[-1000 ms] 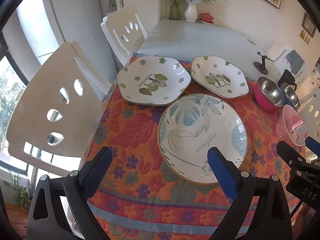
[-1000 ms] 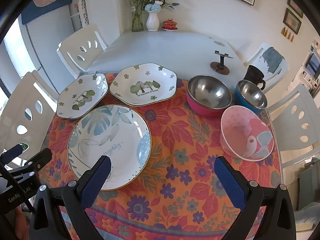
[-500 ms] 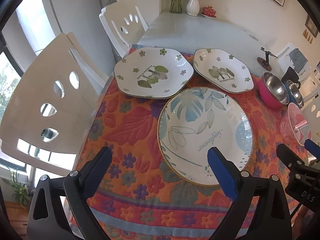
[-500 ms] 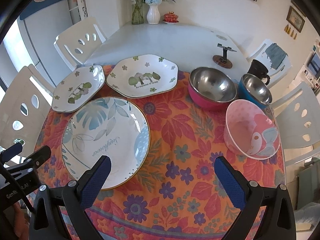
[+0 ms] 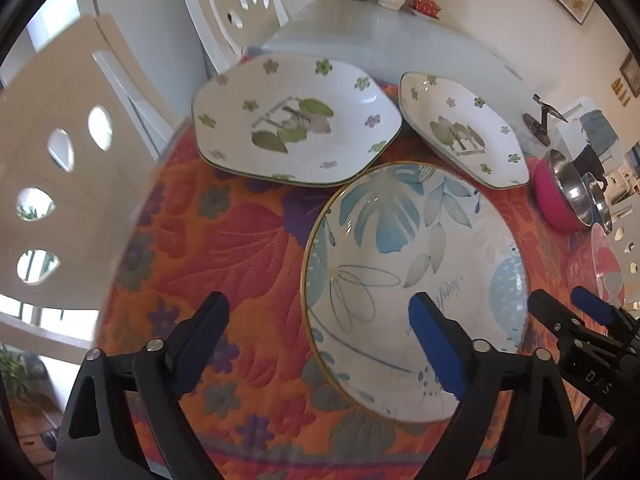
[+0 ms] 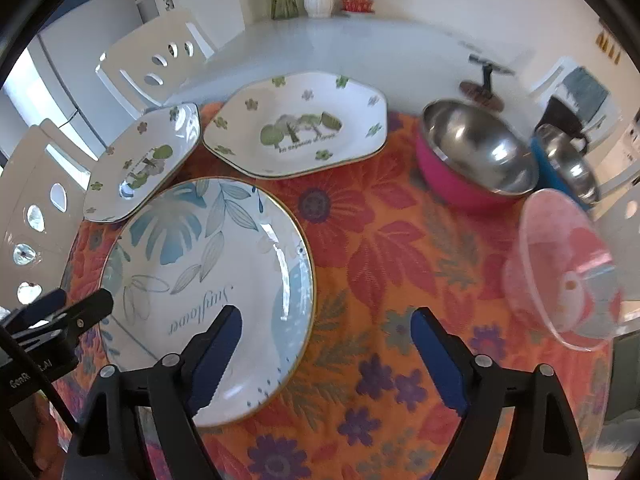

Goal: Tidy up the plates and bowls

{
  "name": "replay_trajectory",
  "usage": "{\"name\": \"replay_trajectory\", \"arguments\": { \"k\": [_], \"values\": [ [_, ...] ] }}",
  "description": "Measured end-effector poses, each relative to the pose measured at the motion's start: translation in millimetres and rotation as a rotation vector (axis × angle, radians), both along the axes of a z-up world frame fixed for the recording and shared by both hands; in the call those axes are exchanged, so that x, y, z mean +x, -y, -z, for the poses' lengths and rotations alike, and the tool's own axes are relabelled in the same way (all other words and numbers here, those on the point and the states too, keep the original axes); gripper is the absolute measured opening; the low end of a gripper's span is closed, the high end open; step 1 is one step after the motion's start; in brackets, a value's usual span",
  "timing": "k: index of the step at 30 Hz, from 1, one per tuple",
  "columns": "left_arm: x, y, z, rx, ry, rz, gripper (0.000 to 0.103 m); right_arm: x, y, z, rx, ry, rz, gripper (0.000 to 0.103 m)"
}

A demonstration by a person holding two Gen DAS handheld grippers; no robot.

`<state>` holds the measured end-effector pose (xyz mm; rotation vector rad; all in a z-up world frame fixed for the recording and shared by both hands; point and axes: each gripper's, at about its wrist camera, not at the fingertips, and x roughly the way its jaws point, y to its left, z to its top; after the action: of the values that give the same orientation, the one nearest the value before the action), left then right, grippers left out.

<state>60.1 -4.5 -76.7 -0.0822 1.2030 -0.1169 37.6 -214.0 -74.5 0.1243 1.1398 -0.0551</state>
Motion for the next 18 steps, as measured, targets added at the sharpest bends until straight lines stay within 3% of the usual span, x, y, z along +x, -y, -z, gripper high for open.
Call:
{"name": "replay_trajectory", "arguments": {
  "k": [2,7,10,16,18],
  "values": [
    [4,1,8,0.003,-0.015,0.006,0.080,8,1,9,0.021,-0.016,0.001,0.085],
    [12,4,21,-0.007,-0.026,0.020,0.068,22,2,22,0.009,-0.036,-0.008,0.081],
    [15,6,26,-0.013,-0.031,0.024,0.063,29,1,28,0.012,-0.048,-0.018,0.073],
    [18,8,31,-0.022,-0.034,0.044,0.035,38,1,41,0.067,-0.082,-0.053,0.051],
    [19,7,31,-0.029,-0.028,0.044,0.033,40,0,44,0.089,-0.081,-0.063,0.046]
  ]
}}
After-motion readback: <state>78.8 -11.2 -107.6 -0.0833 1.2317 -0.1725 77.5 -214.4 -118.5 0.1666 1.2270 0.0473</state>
